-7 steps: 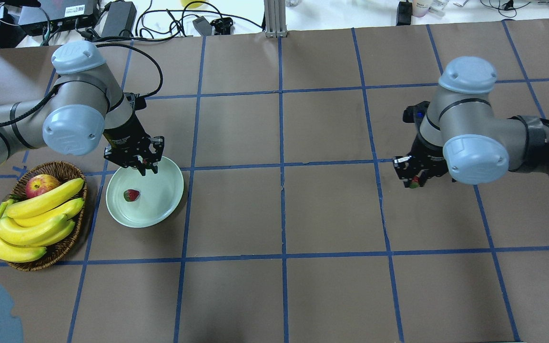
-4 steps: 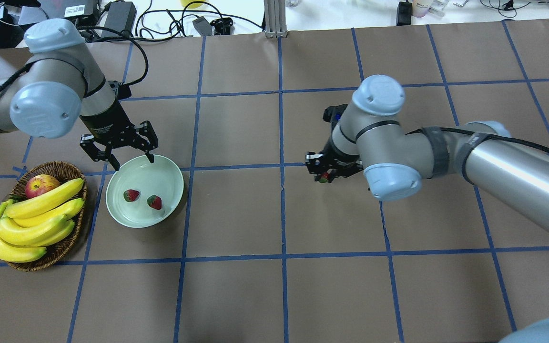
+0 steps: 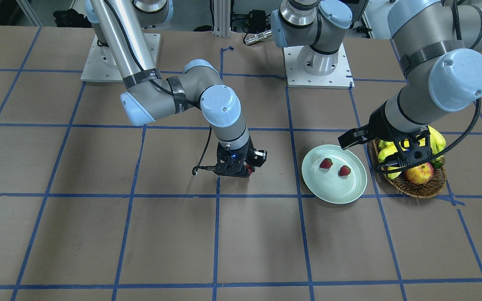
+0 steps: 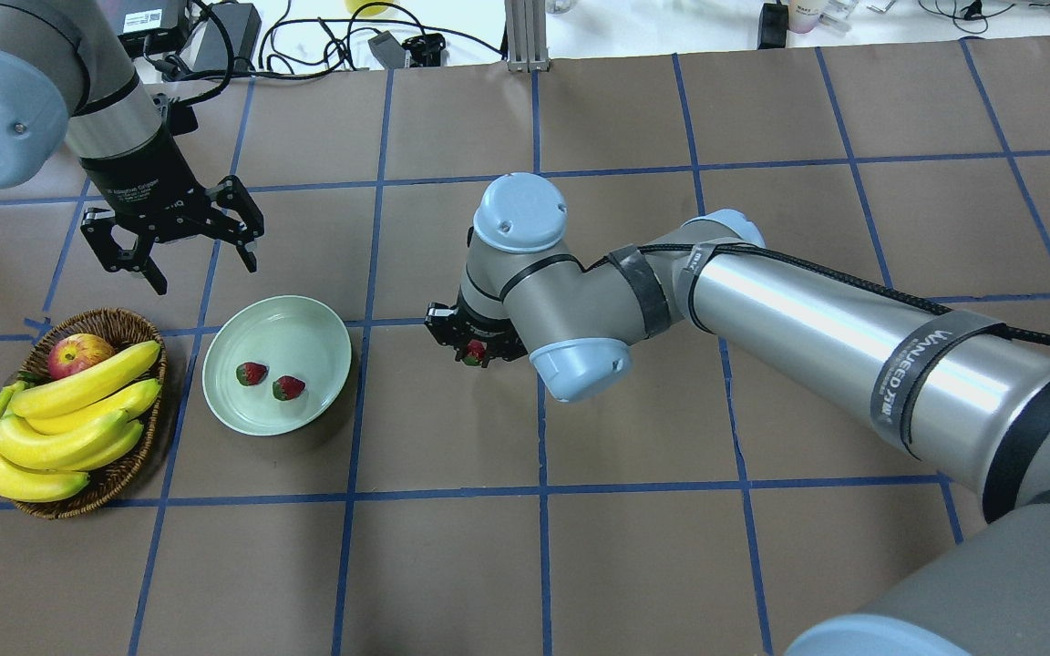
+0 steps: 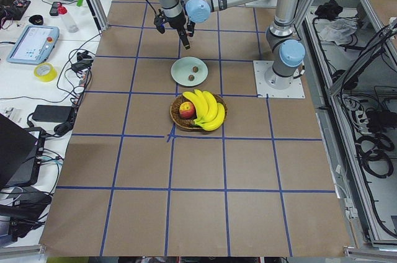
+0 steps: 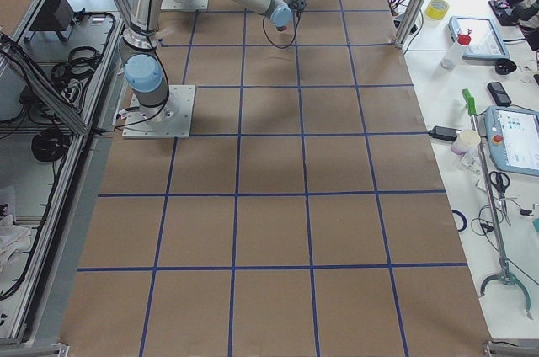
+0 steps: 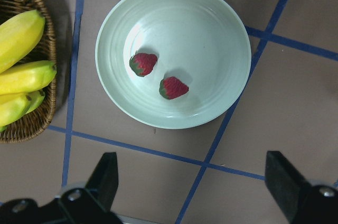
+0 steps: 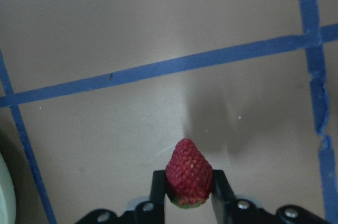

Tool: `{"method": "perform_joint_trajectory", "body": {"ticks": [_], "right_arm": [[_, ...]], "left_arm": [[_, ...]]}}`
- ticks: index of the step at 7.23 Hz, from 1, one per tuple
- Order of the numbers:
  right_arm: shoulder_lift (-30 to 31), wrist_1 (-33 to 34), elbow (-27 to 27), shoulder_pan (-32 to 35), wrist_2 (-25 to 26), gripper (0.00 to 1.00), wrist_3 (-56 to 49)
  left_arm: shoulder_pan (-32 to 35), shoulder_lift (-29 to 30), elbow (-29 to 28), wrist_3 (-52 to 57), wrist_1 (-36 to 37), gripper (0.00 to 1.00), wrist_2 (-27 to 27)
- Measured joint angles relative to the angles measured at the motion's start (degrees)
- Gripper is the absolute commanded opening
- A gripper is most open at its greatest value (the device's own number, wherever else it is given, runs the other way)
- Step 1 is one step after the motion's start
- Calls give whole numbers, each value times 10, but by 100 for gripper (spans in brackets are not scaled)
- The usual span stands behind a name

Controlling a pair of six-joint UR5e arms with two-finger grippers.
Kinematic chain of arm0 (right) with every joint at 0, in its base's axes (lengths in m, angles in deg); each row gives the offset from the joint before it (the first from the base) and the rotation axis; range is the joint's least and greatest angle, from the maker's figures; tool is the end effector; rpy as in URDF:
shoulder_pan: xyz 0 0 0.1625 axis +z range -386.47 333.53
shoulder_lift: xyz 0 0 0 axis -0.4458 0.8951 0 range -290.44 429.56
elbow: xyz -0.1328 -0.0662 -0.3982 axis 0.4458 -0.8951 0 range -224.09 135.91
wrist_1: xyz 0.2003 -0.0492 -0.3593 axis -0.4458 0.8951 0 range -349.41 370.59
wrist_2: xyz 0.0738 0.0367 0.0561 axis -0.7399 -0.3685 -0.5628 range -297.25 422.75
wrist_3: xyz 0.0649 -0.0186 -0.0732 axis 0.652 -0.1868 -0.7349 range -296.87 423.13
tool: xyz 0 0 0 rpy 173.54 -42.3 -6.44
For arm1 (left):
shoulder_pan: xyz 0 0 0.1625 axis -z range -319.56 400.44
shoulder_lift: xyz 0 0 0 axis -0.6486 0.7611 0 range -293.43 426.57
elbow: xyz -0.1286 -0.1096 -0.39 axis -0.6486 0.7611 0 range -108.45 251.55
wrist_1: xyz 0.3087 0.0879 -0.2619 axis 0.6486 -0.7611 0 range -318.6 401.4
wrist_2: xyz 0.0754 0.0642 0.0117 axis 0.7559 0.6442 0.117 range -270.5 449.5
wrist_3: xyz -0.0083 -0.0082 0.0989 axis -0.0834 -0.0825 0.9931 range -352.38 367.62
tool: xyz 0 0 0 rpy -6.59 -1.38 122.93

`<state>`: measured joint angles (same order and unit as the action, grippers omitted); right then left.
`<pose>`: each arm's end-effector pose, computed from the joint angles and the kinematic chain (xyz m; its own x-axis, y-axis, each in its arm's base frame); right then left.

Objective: Collect all strawberries into plate
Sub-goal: 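Carry the third strawberry toward the plate and release it with the right gripper, then grasp the third strawberry with the left gripper while the right gripper rises away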

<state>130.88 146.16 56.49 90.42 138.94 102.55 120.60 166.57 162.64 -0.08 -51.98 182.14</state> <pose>0.4195 -0.4794 0.2019 -0.9454 0.2056 -0.2531 0.1951 0.9786 0.0660 -0.0363 -0.5446 0.3843 -0.9552 -0.2857 -0.0777 -0.2961 0.9241 0.2416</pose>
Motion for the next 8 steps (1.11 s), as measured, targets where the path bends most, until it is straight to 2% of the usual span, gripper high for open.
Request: {"method": "perform_joint_trajectory", "body": {"ticks": [1, 2, 5, 6, 8], "right_arm": [[-3, -1, -4, 7, 0, 93, 10], [-3, -2, -5, 10, 1, 100, 14], [23, -24, -3, 10, 14, 100, 8], [56, -65, -3, -1, 34, 100, -13], [129, -151, -4, -69, 84, 100, -90]], "left_arm": [[0, 0, 0, -1, 0, 100, 2], [0, 0, 0, -1, 0, 100, 2], [5, 1, -1, -4, 2, 100, -8], [16, 1, -1, -15, 10, 100, -29], [67, 8, 7, -42, 79, 100, -81]]}}
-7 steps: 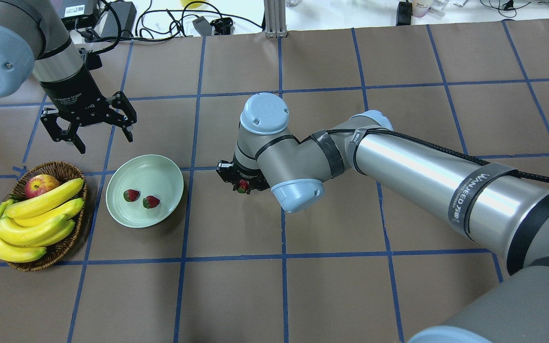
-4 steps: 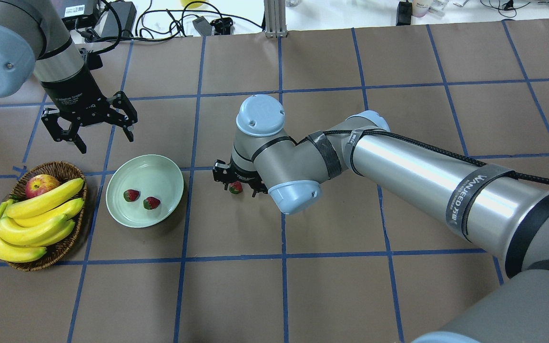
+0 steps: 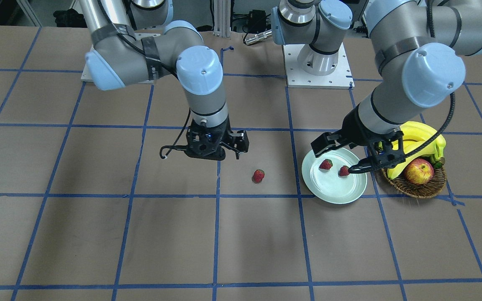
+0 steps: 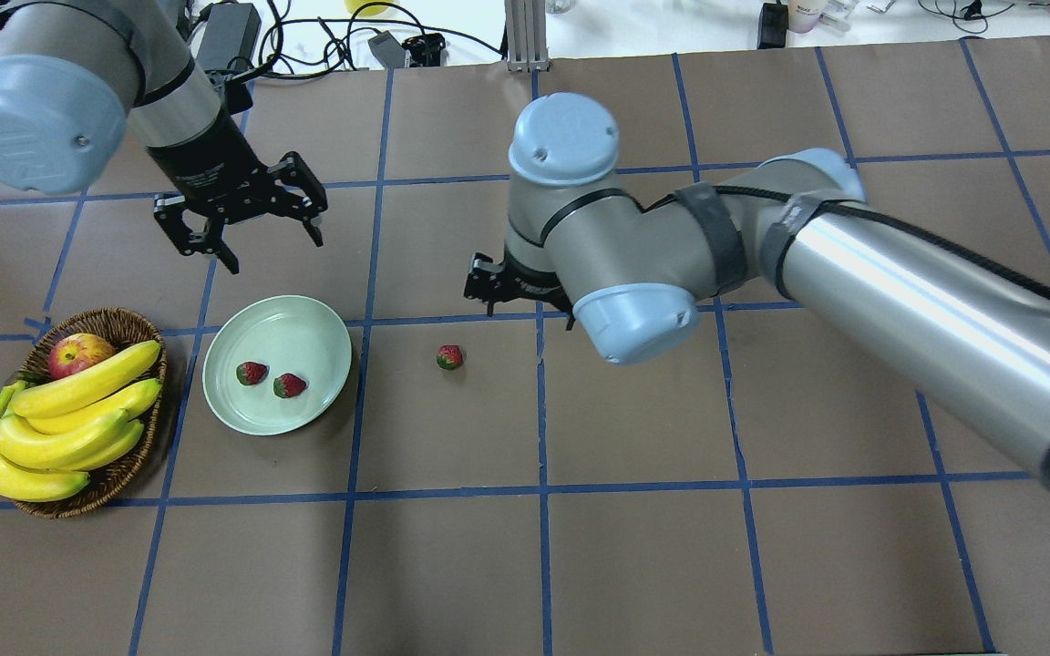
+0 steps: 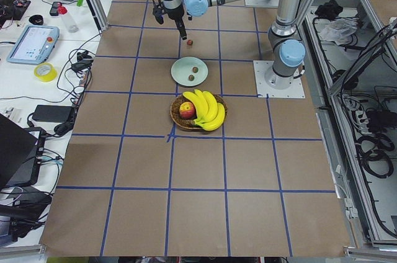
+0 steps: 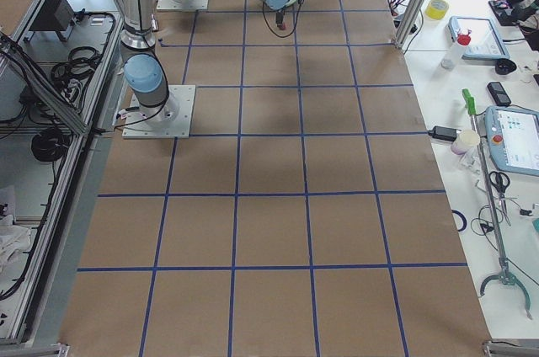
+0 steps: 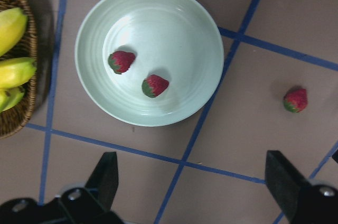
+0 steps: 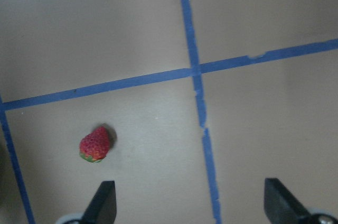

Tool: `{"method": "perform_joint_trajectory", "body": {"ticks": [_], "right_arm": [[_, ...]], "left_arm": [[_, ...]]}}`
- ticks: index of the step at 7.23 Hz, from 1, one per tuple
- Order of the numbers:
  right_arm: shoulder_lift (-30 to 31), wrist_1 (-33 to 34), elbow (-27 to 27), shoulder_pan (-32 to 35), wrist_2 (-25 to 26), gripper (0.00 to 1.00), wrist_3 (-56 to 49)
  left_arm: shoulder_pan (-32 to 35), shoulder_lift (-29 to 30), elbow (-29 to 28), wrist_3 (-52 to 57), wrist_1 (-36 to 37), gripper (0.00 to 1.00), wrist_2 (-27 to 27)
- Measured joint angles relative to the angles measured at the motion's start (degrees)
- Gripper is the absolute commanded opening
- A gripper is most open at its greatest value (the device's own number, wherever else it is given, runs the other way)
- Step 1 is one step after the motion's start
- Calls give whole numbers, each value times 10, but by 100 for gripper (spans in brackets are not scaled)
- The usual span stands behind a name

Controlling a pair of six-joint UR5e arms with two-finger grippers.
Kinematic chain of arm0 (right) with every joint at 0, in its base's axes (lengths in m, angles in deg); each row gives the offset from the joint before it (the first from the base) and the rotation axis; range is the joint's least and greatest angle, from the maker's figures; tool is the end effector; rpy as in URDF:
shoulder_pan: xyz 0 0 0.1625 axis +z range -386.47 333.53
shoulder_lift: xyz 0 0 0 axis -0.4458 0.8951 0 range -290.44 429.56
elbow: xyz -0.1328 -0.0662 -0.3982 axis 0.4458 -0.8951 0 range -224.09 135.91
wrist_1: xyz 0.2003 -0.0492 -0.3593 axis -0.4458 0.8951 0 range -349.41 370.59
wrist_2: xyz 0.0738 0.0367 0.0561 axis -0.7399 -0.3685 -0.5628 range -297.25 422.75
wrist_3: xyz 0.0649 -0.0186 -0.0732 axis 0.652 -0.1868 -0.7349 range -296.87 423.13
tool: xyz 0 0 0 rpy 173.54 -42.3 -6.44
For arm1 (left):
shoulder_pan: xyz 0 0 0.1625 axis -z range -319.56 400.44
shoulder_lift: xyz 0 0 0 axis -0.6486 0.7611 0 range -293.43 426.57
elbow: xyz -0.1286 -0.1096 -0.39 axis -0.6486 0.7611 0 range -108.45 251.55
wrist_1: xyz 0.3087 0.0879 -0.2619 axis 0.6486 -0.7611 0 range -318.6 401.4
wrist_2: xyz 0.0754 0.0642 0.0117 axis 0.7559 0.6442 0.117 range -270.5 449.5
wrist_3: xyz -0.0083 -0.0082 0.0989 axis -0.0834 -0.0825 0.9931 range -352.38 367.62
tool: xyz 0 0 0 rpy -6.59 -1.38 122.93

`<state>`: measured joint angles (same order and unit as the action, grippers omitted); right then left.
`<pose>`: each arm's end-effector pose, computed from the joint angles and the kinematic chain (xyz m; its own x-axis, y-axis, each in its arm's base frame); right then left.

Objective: Collect all strawberries into plate
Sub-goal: 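Grasp the third strawberry with the left gripper while the right gripper rises away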

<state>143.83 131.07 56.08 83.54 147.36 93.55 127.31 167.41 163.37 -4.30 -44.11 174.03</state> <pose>0.3311 -0.4917 0.3093 -0.9772 0.1744 -0.1212 0.1782 0.9838 -0.0212 -0.1128 -0.5542 0.3816 -0.9607 -0.2705 0.0630 -0.2580 0.9531 0.1585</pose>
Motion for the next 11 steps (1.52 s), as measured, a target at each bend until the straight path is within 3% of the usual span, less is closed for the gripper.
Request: {"method": "perform_joint_trajectory", "body": {"ticks": [3, 5, 8, 10, 11], "right_arm": [[86, -100, -5, -92, 91, 100, -131], [138, -164, -22, -106, 122, 100, -150], [171, -248, -108, -106, 115, 100, -157], [170, -253, -122, -103, 95, 100, -168], [167, -251, -124, -104, 75, 100, -190]], "left_arm": [[67, 36, 72, 50, 182, 100, -24], [97, 55, 111, 91, 217, 100, -28], [107, 81, 163, 99, 256, 100, -30], [108, 101, 170, 99, 286, 100, -41], [109, 110, 172, 99, 296, 94, -46]]}}
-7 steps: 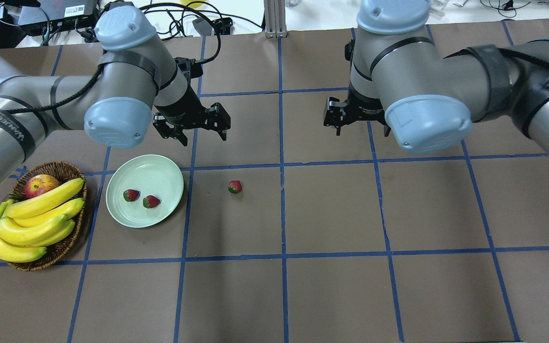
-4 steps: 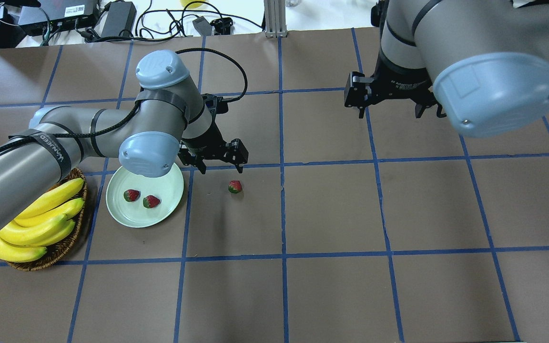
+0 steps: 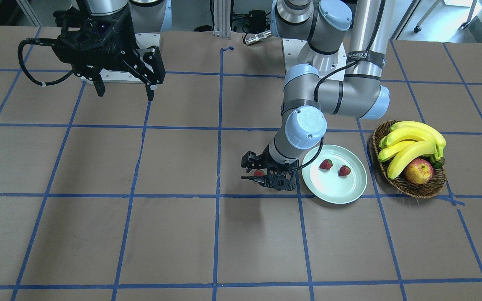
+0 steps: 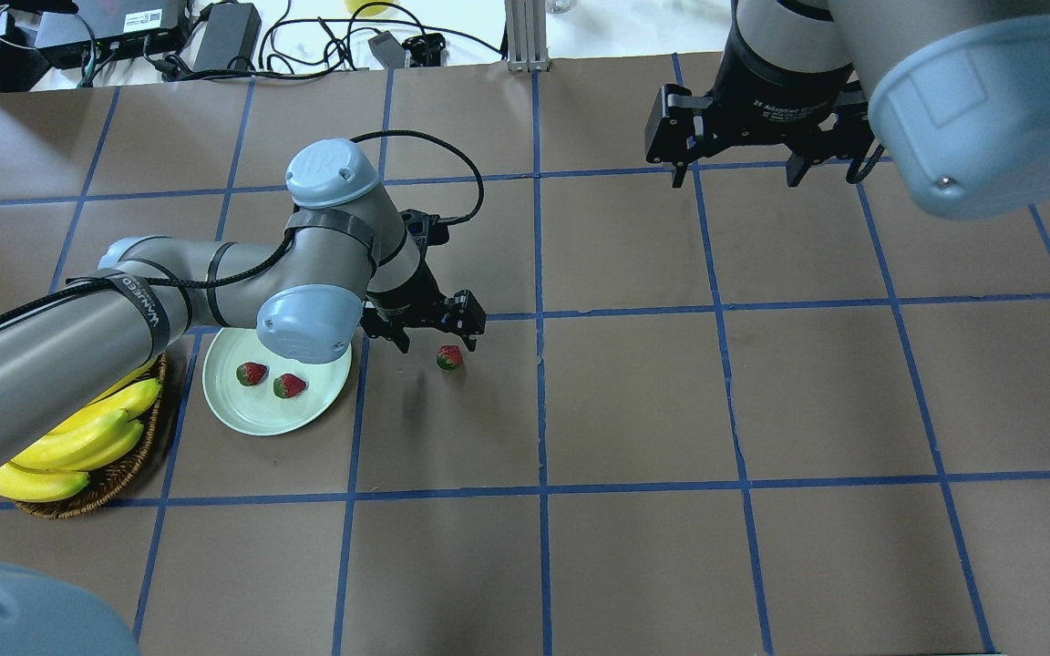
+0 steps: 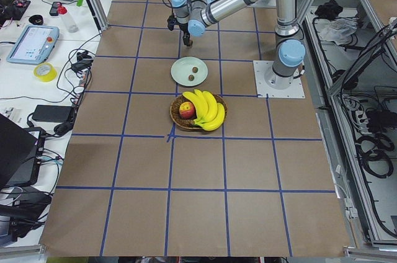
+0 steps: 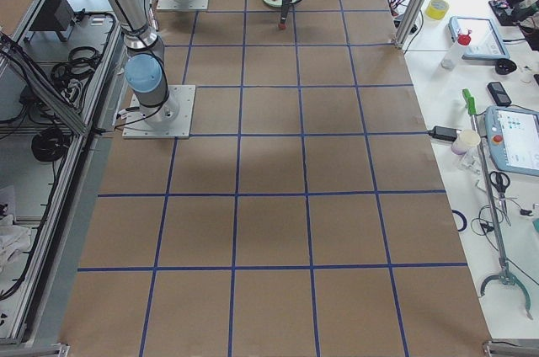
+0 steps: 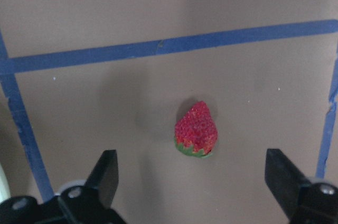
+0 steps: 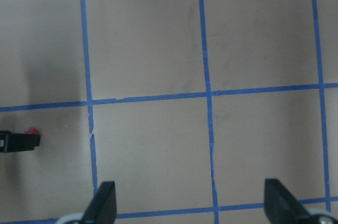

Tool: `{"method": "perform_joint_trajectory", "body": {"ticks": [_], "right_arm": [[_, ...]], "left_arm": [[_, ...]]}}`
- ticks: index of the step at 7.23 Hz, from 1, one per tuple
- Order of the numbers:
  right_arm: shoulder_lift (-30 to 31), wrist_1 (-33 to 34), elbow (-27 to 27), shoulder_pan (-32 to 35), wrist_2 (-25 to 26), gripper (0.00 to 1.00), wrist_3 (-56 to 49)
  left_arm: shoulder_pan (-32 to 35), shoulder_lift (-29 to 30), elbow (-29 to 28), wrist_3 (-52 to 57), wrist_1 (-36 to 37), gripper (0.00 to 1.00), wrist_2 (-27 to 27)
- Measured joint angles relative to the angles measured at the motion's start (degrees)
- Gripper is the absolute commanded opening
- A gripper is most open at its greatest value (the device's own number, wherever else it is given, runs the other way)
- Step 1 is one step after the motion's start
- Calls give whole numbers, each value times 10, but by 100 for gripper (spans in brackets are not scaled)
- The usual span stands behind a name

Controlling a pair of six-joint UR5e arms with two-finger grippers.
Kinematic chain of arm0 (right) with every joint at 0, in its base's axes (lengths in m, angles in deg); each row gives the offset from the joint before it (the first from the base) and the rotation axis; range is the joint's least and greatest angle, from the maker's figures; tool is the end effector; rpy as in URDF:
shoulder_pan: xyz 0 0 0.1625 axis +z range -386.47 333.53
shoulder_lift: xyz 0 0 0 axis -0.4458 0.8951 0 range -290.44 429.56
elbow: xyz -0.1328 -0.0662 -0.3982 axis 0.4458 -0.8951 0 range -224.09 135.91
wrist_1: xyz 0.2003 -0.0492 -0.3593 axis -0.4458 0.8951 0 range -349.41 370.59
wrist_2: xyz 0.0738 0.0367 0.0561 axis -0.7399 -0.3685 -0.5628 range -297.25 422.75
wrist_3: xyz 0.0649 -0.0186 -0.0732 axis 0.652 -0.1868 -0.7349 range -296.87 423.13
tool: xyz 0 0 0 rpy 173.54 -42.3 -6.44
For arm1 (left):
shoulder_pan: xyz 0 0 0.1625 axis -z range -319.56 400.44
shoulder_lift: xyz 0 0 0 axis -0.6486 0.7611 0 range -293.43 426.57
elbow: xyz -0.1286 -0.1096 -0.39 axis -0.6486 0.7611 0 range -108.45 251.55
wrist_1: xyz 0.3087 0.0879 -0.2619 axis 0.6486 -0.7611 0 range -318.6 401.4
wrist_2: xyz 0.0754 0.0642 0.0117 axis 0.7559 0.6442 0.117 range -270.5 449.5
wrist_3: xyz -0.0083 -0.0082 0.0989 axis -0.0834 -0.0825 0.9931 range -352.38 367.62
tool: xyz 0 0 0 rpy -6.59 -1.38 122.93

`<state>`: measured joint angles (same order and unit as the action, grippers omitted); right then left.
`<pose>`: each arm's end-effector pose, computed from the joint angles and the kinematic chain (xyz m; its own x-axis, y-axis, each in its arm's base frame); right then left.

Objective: Collect all strawberries into plate
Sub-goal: 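Grasp the third strawberry with the left gripper while the right gripper rises away, then lift the strawberry over the plate and open the left gripper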

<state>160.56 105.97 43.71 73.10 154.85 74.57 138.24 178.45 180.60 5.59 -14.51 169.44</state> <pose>0.2108 -0.4691 0.5257 -0.9993 0.0358 0.0058 0.0345 0.9876 -0.1532 -0.2230 -0.5165 0.1907 -0.9825 0.0782 0.1691 0.1001 0.9871 0.1251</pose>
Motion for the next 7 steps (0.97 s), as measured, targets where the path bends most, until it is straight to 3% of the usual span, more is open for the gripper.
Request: {"method": "perform_joint_trajectory", "body": {"ticks": [1, 3, 4, 7], "right_arm": [[-2, 2, -1, -4, -10, 100, -26], [-3, 3, -2, -24, -12, 100, -44], [-2, 1, -1, -31, -11, 100, -46], [2, -3, 2, -35, -12, 100, -45]], "left_arm": [[2, 6, 3, 1, 4, 70, -1], [10, 11, 10, 2, 6, 7, 1], [12, 11, 13, 1, 6, 0, 2], [13, 3, 11, -5, 7, 0, 3]]}}
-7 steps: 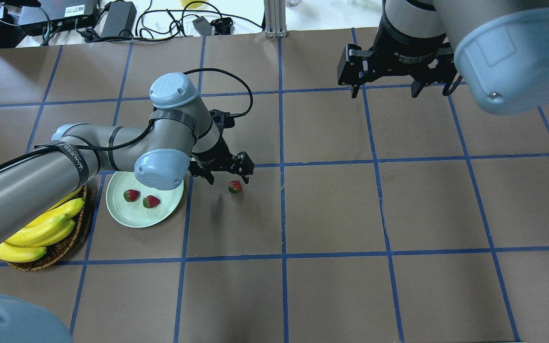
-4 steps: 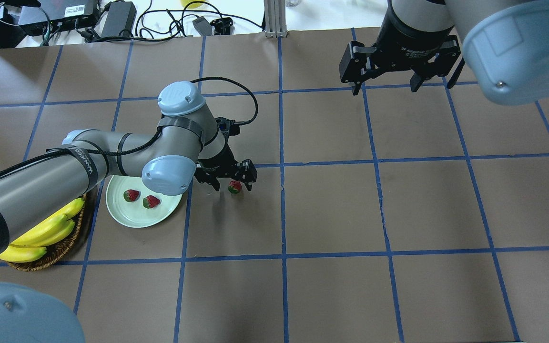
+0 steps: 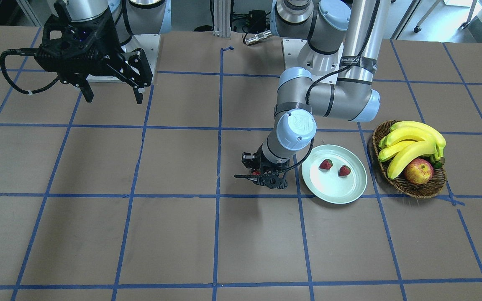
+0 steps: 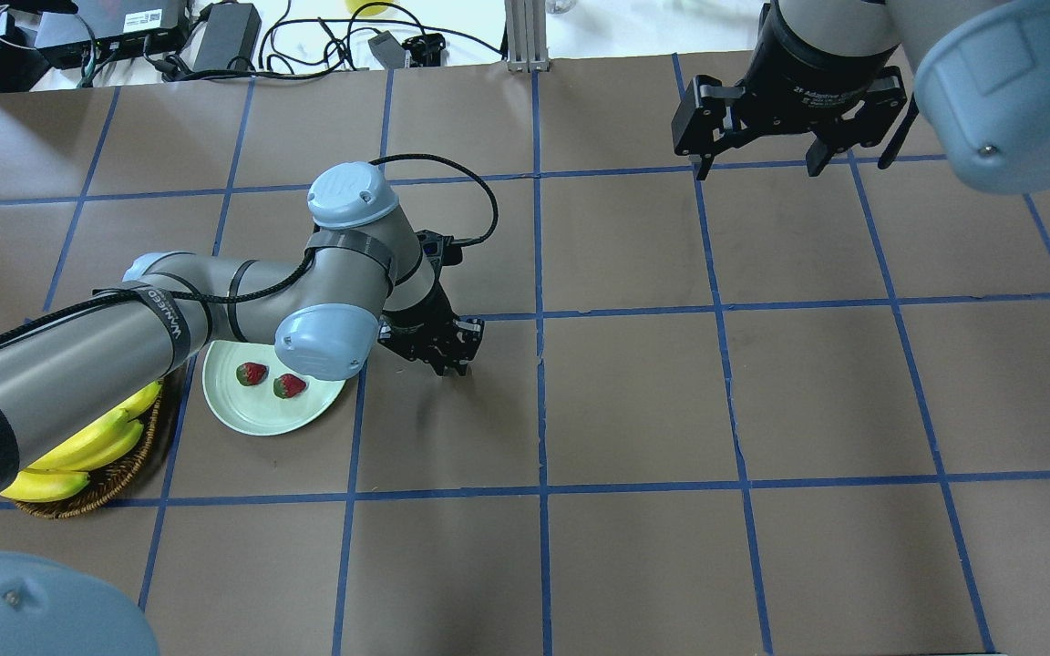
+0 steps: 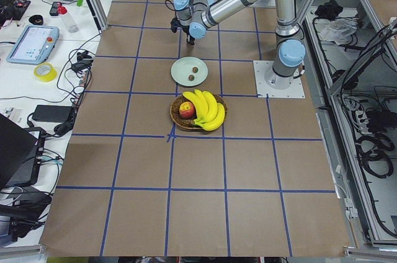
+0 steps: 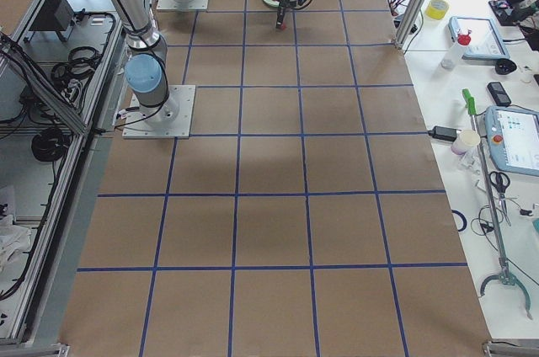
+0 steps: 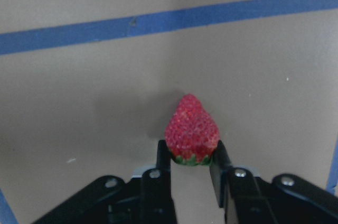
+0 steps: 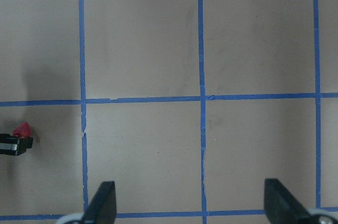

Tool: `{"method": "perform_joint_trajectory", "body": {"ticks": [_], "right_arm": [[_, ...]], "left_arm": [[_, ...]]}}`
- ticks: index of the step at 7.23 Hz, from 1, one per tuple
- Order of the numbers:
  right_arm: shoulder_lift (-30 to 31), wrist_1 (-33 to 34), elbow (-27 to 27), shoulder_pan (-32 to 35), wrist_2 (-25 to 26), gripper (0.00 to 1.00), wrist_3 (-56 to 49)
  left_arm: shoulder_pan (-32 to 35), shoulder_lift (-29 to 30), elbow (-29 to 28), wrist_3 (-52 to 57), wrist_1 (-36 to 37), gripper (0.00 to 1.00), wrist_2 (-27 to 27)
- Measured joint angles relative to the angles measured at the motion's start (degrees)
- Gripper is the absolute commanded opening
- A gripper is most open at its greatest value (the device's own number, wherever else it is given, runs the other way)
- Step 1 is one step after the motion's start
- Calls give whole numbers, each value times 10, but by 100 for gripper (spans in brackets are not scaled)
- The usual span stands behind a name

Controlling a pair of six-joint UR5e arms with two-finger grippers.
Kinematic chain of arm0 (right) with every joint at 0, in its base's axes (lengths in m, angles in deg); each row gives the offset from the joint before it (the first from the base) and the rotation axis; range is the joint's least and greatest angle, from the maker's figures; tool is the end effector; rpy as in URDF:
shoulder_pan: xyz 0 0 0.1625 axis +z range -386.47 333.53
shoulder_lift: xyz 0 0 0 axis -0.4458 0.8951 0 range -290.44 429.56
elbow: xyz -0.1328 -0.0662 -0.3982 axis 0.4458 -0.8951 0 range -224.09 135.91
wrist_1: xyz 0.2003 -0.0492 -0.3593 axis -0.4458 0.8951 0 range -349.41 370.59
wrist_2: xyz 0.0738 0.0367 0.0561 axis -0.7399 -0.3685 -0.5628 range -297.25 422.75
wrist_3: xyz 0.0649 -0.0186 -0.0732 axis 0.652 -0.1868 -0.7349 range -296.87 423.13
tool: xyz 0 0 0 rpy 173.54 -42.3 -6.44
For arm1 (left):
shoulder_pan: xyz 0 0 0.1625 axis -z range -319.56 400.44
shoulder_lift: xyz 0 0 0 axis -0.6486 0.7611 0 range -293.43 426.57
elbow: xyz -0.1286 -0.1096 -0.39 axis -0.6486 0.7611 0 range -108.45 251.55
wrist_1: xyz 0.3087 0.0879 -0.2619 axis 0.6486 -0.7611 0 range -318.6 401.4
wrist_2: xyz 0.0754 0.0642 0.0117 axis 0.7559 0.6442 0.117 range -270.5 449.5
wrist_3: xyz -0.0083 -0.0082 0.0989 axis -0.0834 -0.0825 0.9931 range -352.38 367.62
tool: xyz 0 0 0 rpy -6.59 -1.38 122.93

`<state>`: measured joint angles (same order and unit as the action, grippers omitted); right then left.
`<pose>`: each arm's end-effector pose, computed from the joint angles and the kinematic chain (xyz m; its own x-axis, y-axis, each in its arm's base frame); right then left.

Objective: Collect all strawberries into plate
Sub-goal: 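Lift the strawberry over the plate and open the left gripper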

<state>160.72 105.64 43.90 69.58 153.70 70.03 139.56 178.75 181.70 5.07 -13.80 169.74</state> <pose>0.1834 -0.4793 0.5247 -0.9999 0.0159 -0.0010 0.0159 0.9895 -0.1437 -0.2334 -0.5057 0.1816 -0.9826 0.0907 0.1621 0.1136 0.9839 0.1383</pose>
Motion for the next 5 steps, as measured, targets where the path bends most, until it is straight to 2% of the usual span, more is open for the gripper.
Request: {"method": "perform_joint_trajectory", "body": {"ticks": [2, 4, 5], "right_arm": [[0, 4, 0, -5, -1, 100, 1], [0, 2, 0, -13, -2, 100, 1], [1, 0, 0, -14, -2, 100, 1]], "left_arm": [[-8, -21, -39, 1, -36, 0, 28], [-74, -47, -105, 43, -145, 0, 57], [-122, -54, -114, 81, -173, 0, 62]]}}
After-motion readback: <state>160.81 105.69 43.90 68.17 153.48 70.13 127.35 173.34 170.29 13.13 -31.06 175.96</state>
